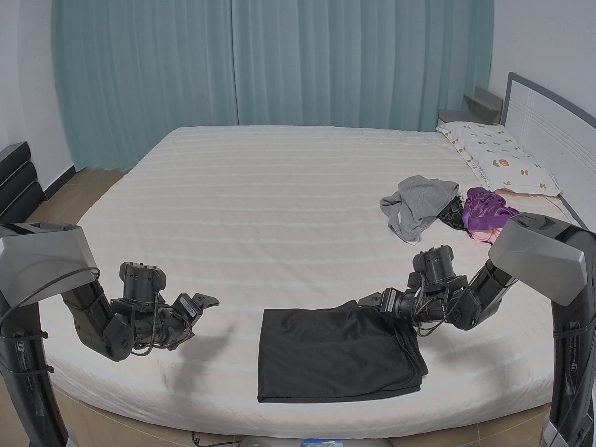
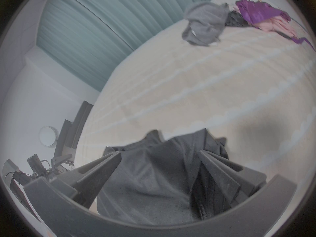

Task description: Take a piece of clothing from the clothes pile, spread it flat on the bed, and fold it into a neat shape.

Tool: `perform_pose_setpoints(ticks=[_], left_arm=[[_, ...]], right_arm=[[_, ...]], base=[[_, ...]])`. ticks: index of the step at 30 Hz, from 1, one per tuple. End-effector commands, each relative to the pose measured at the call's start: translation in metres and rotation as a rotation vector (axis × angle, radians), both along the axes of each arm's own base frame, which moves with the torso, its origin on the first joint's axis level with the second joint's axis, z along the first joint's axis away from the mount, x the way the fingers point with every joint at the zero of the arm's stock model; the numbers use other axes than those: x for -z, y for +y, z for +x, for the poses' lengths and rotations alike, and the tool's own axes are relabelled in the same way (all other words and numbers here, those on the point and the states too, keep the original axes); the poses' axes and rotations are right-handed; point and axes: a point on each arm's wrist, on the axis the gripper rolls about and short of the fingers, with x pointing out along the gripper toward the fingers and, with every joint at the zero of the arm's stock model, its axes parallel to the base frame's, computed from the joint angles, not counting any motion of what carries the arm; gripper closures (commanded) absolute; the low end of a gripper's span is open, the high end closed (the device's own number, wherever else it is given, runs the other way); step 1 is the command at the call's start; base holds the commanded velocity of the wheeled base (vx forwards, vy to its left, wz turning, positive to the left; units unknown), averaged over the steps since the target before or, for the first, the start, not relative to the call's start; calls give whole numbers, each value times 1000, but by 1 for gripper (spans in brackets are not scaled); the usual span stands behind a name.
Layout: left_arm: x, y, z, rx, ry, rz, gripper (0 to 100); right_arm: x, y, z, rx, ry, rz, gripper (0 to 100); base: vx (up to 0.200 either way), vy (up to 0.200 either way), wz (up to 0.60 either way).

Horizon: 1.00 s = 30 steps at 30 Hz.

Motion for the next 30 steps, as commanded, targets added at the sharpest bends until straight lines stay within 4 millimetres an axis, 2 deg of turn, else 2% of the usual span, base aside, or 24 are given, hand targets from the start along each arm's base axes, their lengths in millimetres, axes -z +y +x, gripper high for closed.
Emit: perform_pose_setpoints(ticks=[1, 9, 17, 25, 26, 30], left_arm=[[0, 0, 0, 0, 1, 0, 0], [1, 0, 0, 0, 3, 0, 0], [1, 0, 0, 0, 3, 0, 0], [0, 0, 0, -2, 1, 0, 0], [0, 0, 0, 0, 1, 0, 0], [0, 0, 0, -2, 1, 0, 0]], right_arm=[[4, -8, 0, 19, 28, -17, 0], [-6, -30, -6, 47, 13, -77, 0], [-8, -24, 5, 44, -17, -54, 0], [6, -12, 15, 27, 1, -68, 0], [6, -11, 16, 27, 2, -69, 100], [5, -9, 14, 23, 24, -78, 100]], base=[[0, 0, 0], [0, 0, 0], [0, 0, 0], [0, 0, 0], [0, 0, 0], [0, 0, 0]])
